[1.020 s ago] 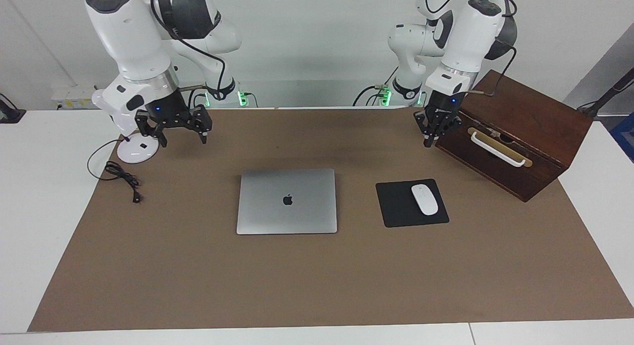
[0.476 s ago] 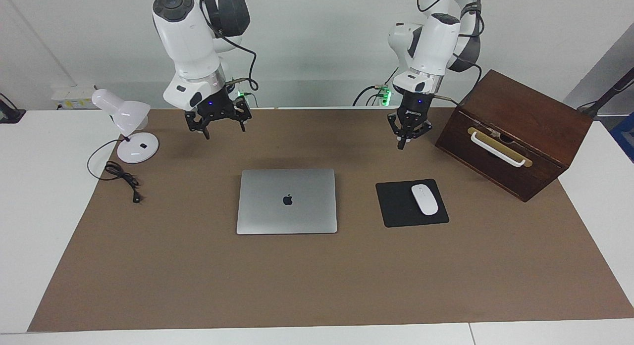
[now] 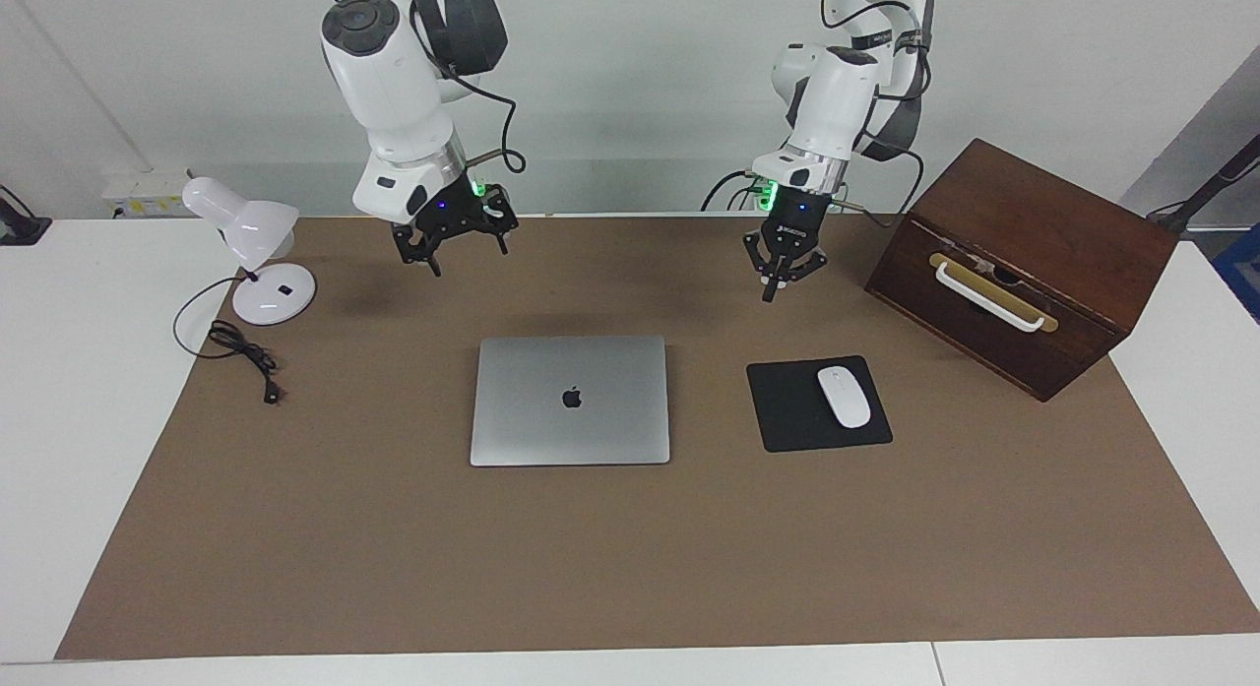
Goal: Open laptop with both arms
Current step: 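Move the left gripper and the right gripper toward the laptop's near edge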
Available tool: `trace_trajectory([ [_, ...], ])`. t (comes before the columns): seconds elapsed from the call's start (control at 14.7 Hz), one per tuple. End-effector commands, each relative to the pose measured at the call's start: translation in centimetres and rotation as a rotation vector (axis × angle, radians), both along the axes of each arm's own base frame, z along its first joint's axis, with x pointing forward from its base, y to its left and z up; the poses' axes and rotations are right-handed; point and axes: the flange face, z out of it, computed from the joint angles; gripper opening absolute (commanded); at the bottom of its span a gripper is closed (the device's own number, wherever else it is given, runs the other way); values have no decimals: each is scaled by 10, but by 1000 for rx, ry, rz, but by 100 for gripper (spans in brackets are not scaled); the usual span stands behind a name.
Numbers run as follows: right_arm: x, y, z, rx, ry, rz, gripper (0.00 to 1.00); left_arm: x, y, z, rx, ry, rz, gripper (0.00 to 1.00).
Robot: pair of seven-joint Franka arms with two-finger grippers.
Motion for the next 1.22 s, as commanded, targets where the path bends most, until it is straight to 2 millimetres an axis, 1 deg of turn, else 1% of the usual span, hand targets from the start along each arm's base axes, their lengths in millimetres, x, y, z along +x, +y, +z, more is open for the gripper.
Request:
trace_trajectory([
  [0.0, -39, 36, -18, -117, -66, 200, 100, -8, -13, -26, -7, -33, -46, 0],
  [0.14, -45, 41, -37, -110, -94, 228, 100, -13, -25, -37, -13, -51, -73, 0],
  [0.27, -48, 47, -56, -122, -121, 295, 100, -18, -38, -53, -27, -84, -100, 0],
  [0.41, -49, 49, -74, -115, -144, 329, 100, -24, -48, -62, -41, -114, -124, 0],
  [0.48, -49, 50, -87, -113, -143, 336, 100, -26, -52, -64, -42, -117, -133, 0],
  [0.61, -46, 62, -111, -106, -147, 359, 100, -30, -57, -73, -47, -126, -146, 0],
  [0.68, -46, 69, -119, -103, -152, 366, 100, -34, -63, -84, -51, -137, -160, 0],
  [0.75, -44, 71, -123, -95, -163, 368, 100, -35, -65, -92, -50, -138, -165, 0],
  [0.82, -43, 71, -125, -94, -166, 369, 100, -38, -69, -95, -45, -131, -176, 0],
  [0.95, -42, 72, -132, -95, -161, 368, 100, -37, -70, -96, -45, -129, -175, 0],
  [1.16, -41, 74, -152, -85, -170, 372, 100, -26, -80, -106, -39, -122, -176, 0],
])
